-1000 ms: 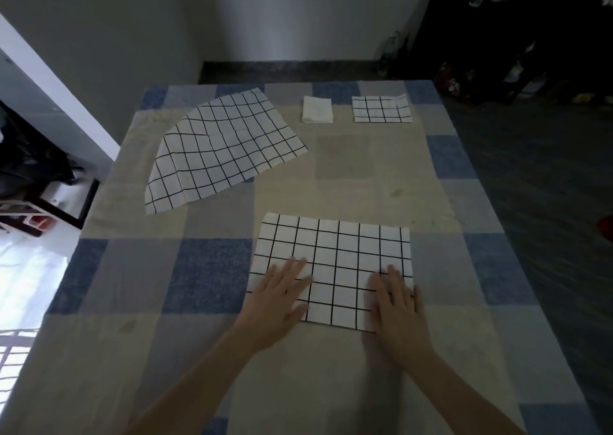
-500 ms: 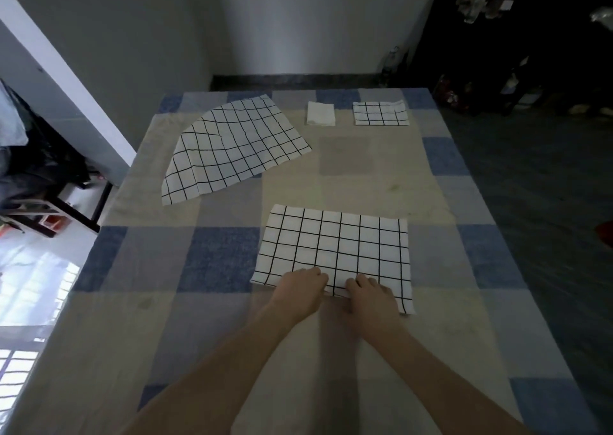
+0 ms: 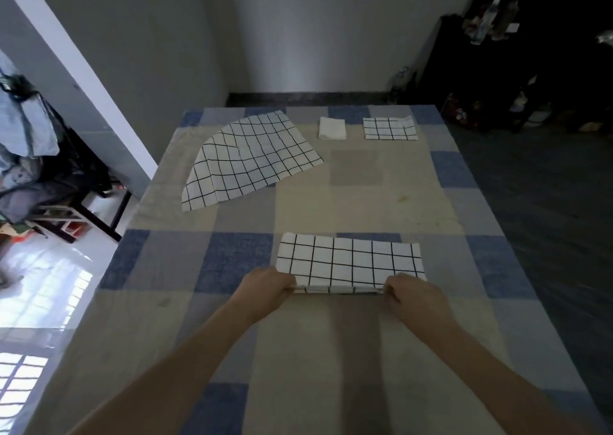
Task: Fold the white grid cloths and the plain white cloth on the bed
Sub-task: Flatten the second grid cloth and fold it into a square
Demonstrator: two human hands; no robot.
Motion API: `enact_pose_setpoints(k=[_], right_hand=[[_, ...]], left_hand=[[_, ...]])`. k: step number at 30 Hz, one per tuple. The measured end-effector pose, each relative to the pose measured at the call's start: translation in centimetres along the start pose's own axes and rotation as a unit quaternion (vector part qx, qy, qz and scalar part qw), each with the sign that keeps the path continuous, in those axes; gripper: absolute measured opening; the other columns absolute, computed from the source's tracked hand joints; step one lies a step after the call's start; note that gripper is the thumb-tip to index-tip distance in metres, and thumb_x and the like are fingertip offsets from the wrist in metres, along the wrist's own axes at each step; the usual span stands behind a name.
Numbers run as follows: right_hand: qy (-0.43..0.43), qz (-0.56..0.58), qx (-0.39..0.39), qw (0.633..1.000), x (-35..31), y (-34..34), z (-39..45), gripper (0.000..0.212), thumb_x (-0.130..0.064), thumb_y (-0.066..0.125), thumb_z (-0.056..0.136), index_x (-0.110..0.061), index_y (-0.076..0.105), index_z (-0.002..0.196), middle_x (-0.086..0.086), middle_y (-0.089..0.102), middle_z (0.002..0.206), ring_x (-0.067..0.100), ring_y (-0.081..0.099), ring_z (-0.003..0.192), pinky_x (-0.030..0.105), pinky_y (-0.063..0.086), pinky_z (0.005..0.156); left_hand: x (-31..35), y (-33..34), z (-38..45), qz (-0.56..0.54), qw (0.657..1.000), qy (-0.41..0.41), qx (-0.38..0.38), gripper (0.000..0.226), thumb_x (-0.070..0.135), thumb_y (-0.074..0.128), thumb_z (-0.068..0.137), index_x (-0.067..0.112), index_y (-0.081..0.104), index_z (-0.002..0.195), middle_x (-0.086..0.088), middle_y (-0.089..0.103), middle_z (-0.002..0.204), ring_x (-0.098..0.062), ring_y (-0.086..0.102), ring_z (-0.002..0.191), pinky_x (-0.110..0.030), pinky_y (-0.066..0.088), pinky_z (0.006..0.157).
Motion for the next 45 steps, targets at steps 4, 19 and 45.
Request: enact_pose_setpoints(k=[4,19,45], right_hand=[[0.043,0.0,-0.009,0.999,2.2,-1.9,1.2,0.02,-0.027,0.048,0.093,-0.022,0.051,0.074,-0.005,0.055,0.078,0.015,0.055,0.075,0.026,0.036,0.053],[-0.034,0.109,-0.519,0.847,0.4,-8.4,-2.6,0.011,-0.03,0.075,0.079,-0.034,0.067,0.072,-0.016,0.063,0.067,-0.004,0.057,0.063,0.017,0.048,0.064],[0.049,0.172,-0.005,0.984,4.4,0.4,7.7,0.017,-0.016,0.067,0.085,-0.01,0.057,0.073,0.003,0.058,0.076,0.021,0.058,0.075,0.035,0.046,0.064]], left_hand=[[-2.1,-2.5,-0.2,-0.118,0.993,-0.014,-0.006,0.016,0.035,0.051,0.098,0.028,0.064,0.093,0.007,0.064,0.083,-0.013,0.06,0.077,-0.031,0.048,0.065],[-2.2,-8.9,-7.4,-0.289,0.843,-0.12,-0.436,0.018,0.034,0.074,0.083,0.027,0.066,0.098,0.014,0.065,0.094,-0.001,0.06,0.085,-0.017,0.051,0.079],[-9.4,-2.3,4.0,-0.301,0.937,-0.172,0.047,0.016,0.014,0.07,0.085,0.029,0.071,0.08,0.015,0.069,0.079,0.007,0.06,0.078,-0.006,0.041,0.069]])
Point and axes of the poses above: each hand's wrist, its own z-axis towards the middle knuckle, its own y-axis out of the palm, x = y × z, the point moved 4 cm from there along z, towards the middle knuckle
